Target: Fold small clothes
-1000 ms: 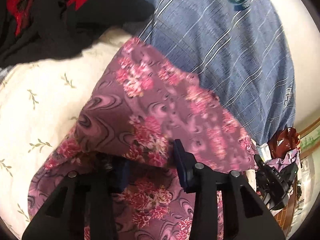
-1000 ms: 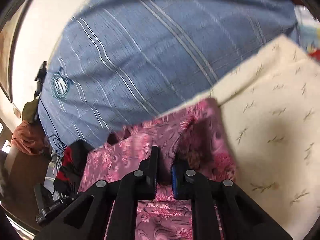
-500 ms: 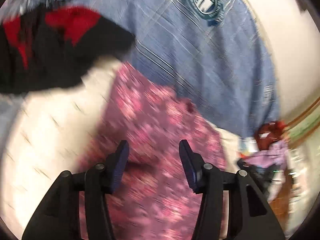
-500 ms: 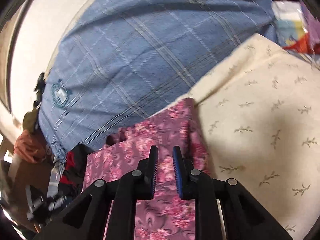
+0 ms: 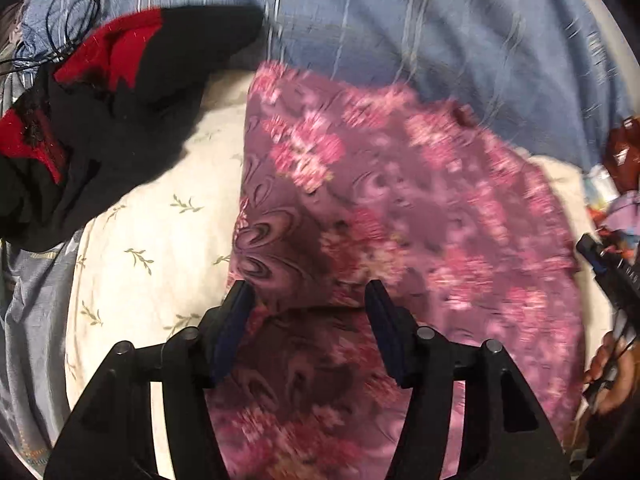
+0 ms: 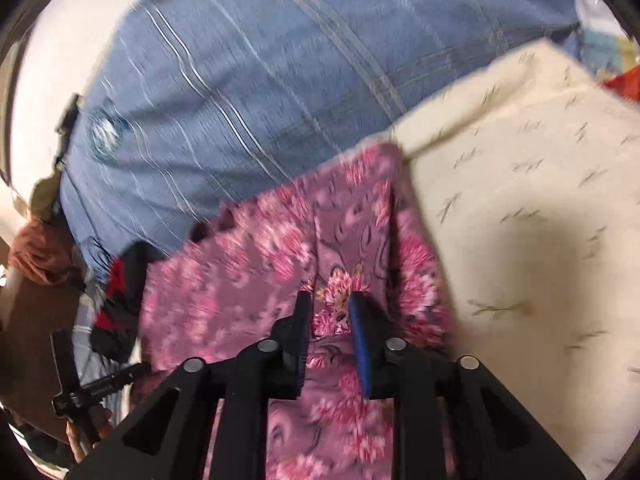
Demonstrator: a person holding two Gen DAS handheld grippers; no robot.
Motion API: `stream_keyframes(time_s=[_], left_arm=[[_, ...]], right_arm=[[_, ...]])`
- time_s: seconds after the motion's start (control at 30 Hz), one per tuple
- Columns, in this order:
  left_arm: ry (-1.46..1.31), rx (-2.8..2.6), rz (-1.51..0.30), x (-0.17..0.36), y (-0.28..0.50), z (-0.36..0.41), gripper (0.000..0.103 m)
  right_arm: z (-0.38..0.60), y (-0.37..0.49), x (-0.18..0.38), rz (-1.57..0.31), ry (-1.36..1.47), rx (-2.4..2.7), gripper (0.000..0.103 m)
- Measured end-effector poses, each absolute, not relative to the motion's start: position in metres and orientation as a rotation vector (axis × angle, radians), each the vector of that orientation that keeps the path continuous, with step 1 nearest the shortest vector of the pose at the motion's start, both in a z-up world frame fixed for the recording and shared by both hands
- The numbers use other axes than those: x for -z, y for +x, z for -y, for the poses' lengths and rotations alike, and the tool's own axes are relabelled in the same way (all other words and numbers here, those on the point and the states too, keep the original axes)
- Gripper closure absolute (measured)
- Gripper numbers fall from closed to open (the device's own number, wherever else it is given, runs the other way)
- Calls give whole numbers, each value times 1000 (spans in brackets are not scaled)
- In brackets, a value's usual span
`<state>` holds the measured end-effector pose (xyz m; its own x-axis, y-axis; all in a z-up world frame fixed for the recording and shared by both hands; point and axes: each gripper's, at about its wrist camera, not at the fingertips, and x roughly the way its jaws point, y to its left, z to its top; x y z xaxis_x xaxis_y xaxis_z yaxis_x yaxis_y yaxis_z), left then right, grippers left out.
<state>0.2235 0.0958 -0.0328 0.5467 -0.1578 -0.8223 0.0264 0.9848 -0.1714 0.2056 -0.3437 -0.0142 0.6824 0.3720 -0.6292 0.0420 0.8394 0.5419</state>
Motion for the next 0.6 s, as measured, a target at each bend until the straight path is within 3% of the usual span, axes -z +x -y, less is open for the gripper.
stream_keyframes(time_s=[0.07, 0.13, 0.2, 0.3, 0.47, 0.6], left_arm=[[-145, 122, -982, 33, 218, -96, 38], [-127, 88, -1040, 53, 222, -92, 37], [-73, 47, -1027, 61, 221, -85, 37], [-24, 50, -1050, 53, 209, -76, 37], [-138, 91, -1097, 42, 163, -109, 37], [-313, 69, -1167, 52, 120, -157, 37]], right_arm=[[350, 189, 6, -776, 555, -222, 75], [351, 180, 15, -814, 540, -224, 71], [349, 180, 40, -912, 508, -187, 75], [353, 170, 38, -889, 541, -188, 76], [366, 132, 21, -902, 531, -187, 60], [384, 80, 30, -938, 534, -172, 57]])
